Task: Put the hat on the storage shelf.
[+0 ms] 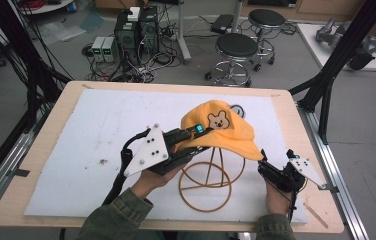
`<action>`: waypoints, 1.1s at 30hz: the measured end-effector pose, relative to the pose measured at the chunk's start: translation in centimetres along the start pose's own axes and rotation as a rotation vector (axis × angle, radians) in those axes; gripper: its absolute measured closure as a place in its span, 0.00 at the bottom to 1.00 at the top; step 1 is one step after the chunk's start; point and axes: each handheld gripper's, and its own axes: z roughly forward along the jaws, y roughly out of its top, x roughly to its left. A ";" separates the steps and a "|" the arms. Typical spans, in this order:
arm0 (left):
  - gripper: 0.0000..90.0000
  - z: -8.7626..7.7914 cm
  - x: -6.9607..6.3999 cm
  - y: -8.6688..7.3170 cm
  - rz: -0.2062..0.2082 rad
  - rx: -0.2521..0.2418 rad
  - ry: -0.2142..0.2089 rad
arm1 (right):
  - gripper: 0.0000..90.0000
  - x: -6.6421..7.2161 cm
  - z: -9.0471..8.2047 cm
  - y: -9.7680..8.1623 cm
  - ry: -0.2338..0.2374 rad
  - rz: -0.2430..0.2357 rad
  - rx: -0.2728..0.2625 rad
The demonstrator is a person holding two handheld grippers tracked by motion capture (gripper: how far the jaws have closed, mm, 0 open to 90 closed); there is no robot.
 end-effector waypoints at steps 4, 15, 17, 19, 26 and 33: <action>0.95 -0.3 0.0 -0.4 -0.062 0.004 -0.069 | 0.05 0.0 0.0 0.0 0.000 0.001 0.003; 0.94 -1.1 -0.3 -1.6 -0.168 0.037 -0.194 | 0.05 0.1 0.1 0.0 -0.002 -0.002 0.006; 0.94 -1.2 -0.2 -1.9 -0.185 0.056 -0.222 | 0.05 0.1 0.1 -0.1 -0.002 -0.004 0.008; 0.94 -1.4 -0.3 -2.2 -0.191 0.084 -0.247 | 0.05 0.1 0.1 -0.1 -0.001 -0.003 0.010; 0.93 -1.9 -0.2 -3.6 -0.221 0.192 -0.351 | 0.05 0.1 0.2 -0.1 -0.003 -0.007 0.009; 0.92 -2.1 -0.2 -4.4 -0.242 0.263 -0.396 | 0.05 0.1 0.2 -0.1 -0.005 -0.008 0.010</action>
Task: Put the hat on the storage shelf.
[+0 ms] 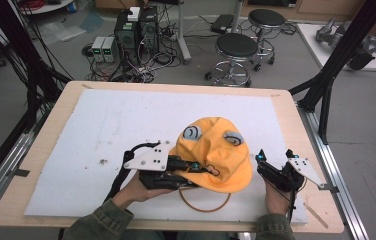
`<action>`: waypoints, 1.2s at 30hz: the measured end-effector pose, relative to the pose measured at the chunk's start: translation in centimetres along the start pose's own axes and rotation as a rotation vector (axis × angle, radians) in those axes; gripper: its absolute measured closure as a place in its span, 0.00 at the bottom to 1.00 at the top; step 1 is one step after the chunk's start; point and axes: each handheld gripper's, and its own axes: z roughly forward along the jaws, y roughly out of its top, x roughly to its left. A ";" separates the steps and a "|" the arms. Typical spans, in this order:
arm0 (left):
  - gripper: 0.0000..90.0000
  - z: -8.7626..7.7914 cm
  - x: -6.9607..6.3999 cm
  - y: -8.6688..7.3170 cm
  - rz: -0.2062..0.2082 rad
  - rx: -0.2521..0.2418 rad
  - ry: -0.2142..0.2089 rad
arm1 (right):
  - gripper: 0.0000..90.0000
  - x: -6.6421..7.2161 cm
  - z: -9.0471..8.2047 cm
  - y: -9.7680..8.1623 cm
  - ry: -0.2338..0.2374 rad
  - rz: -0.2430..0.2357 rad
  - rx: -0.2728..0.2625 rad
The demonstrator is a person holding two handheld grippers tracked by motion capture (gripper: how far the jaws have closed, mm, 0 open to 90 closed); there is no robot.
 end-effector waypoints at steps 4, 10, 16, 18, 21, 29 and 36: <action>0.83 0.0 -0.1 -0.1 0.001 0.003 0.022 | 0.05 0.0 0.0 0.0 0.000 -0.002 0.000; 0.67 -0.2 -0.6 -0.3 0.035 -0.009 0.054 | 0.05 0.0 0.0 0.0 -0.001 -0.002 0.004; 0.46 -0.1 -1.2 -0.3 0.068 -0.015 0.067 | 0.05 0.0 -0.1 0.0 0.000 -0.001 0.000; 0.42 -0.2 -1.4 -0.3 0.078 -0.012 0.057 | 0.05 0.0 -0.1 0.0 -0.004 0.001 -0.002; 0.32 -0.3 -1.5 -0.3 0.073 -0.018 0.043 | 0.05 0.0 -0.1 0.0 -0.004 0.000 -0.002; 0.20 -1.1 -1.7 -0.1 0.078 -0.042 0.039 | 0.05 0.0 0.0 0.0 -0.006 0.000 -0.006; 0.23 -1.6 -1.9 0.2 0.078 -0.051 0.062 | 0.05 0.0 -0.1 0.0 -0.006 0.002 -0.005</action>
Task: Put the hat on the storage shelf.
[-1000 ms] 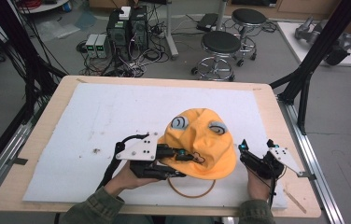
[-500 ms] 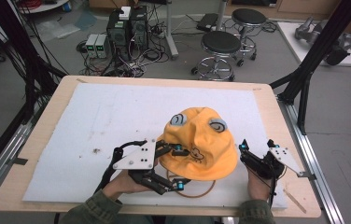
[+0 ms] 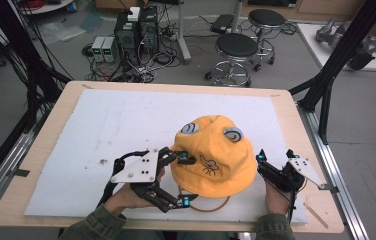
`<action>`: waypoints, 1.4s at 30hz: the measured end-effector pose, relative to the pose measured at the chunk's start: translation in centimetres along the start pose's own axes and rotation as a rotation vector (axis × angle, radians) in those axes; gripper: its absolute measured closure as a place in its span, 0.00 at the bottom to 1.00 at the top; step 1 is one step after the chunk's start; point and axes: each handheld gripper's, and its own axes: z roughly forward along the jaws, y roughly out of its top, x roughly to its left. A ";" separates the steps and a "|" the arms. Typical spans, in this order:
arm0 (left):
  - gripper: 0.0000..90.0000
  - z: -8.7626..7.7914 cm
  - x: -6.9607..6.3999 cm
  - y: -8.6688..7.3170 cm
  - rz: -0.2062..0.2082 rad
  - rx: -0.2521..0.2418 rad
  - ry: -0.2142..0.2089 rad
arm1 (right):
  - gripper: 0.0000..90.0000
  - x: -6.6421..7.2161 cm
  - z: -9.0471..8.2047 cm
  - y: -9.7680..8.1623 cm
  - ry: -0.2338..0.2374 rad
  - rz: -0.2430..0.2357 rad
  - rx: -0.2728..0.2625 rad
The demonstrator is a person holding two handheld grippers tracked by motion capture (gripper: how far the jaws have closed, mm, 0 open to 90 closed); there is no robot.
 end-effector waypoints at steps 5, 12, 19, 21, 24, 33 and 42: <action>0.23 -0.7 0.1 0.2 0.003 -0.009 0.029 | 0.05 0.0 0.0 0.0 0.001 -0.001 0.000; 0.24 -2.3 0.7 0.6 -0.002 -0.033 0.092 | 0.05 0.0 0.0 0.0 0.002 0.000 -0.001; 0.24 -4.4 1.4 1.0 -0.008 -0.068 0.172 | 0.05 0.0 0.0 0.0 0.001 -0.001 0.000; 0.24 -5.1 1.5 1.2 -0.004 -0.083 0.199 | 0.05 0.0 0.0 0.0 0.001 0.000 0.000; 0.24 -6.2 1.7 1.5 0.005 -0.097 0.239 | 0.05 0.0 -0.1 0.0 0.000 0.001 0.000; 0.26 -10.5 2.7 1.8 0.004 -0.150 0.410 | 0.05 0.1 0.0 0.0 -0.001 -0.002 0.000; 0.26 -14.8 3.0 1.9 -0.006 -0.241 0.607 | 0.05 0.2 -0.1 0.0 -0.001 -0.003 0.003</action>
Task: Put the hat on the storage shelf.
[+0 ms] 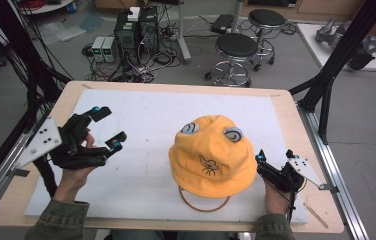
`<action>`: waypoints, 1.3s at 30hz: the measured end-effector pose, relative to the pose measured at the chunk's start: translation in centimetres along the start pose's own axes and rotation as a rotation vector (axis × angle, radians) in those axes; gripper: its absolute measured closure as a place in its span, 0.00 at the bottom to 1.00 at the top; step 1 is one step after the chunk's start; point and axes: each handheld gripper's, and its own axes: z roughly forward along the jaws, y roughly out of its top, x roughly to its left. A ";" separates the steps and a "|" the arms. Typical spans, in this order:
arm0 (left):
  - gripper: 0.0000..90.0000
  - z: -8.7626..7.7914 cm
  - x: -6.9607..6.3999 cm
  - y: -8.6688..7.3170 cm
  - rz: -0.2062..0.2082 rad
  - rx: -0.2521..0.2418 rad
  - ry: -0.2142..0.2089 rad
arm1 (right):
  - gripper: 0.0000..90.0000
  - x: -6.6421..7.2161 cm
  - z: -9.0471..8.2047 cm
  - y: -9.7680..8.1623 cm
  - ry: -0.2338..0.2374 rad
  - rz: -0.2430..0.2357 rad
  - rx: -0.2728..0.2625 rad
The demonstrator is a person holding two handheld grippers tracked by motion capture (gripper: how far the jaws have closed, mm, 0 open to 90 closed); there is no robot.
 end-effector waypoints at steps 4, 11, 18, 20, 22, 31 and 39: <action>0.26 -1.2 1.1 0.0 -0.011 -0.012 0.063 | 0.05 0.0 0.0 0.0 -0.002 -0.002 0.004; 0.27 -2.8 2.9 -1.5 -0.066 0.007 0.255 | 0.05 0.2 0.0 -0.1 -0.002 -0.008 0.006; 0.28 -3.8 3.5 -2.4 -0.075 -0.028 0.478 | 0.05 0.2 0.0 -0.1 -0.002 -0.005 0.005; 0.28 -4.1 3.6 -2.5 -0.071 -0.027 0.545 | 0.05 0.2 0.0 -0.1 -0.003 -0.005 0.005; 0.28 -4.4 3.8 -2.6 -0.061 -0.019 0.591 | 0.05 0.2 0.0 -0.1 -0.003 -0.005 0.009; 0.29 -5.5 5.2 -4.1 -0.080 0.040 0.730 | 0.05 0.2 0.0 -0.1 -0.003 -0.007 0.007; 0.28 -6.5 6.3 -6.6 -0.068 0.123 0.821 | 0.05 0.3 0.0 -0.1 -0.003 -0.005 0.011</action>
